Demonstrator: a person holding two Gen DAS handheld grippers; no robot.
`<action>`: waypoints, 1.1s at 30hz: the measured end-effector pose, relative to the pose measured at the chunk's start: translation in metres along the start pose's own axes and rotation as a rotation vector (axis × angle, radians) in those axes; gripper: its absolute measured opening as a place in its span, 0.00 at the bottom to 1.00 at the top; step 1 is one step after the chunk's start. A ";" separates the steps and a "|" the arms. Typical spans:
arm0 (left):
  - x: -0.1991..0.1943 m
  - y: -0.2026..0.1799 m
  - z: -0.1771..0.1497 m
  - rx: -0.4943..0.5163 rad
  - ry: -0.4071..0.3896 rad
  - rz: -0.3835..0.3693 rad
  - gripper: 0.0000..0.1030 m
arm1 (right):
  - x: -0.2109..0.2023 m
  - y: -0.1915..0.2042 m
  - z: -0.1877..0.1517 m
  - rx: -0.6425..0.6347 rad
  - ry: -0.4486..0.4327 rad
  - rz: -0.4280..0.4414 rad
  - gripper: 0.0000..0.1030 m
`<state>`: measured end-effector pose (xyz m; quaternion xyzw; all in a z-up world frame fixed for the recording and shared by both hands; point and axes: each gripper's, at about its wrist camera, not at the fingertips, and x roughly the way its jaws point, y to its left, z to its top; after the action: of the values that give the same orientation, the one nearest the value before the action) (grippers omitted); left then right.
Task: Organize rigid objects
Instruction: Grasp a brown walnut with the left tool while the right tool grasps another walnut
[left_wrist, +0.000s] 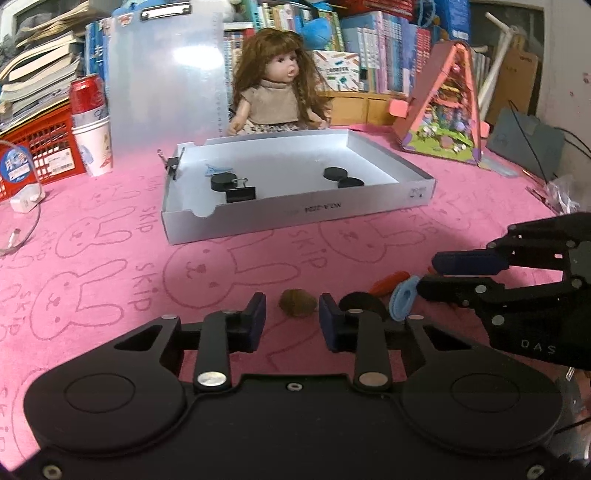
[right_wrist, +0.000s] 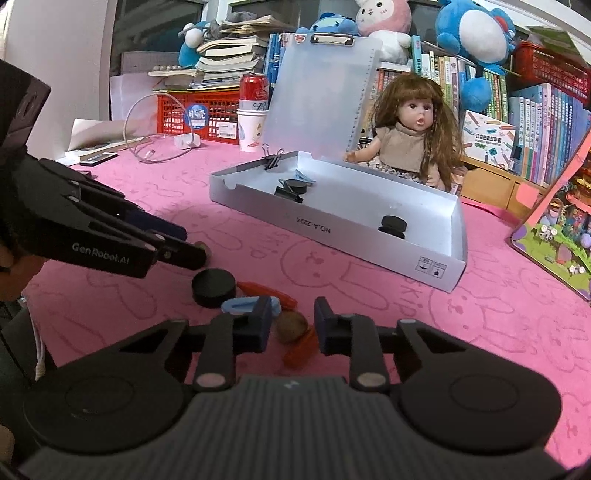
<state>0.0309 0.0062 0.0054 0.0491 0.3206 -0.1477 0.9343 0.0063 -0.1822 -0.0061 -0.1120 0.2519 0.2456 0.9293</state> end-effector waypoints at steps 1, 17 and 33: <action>0.001 -0.001 -0.001 0.005 0.000 -0.001 0.29 | 0.000 0.001 0.000 0.000 0.001 0.002 0.27; 0.012 -0.004 0.001 0.010 0.004 0.013 0.30 | 0.000 0.005 -0.005 -0.059 0.005 -0.036 0.29; 0.009 -0.003 0.006 -0.023 -0.006 0.027 0.21 | 0.000 0.002 -0.002 -0.029 -0.004 -0.063 0.22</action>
<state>0.0402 0.0001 0.0047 0.0422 0.3188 -0.1314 0.9377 0.0044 -0.1811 -0.0081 -0.1329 0.2429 0.2202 0.9353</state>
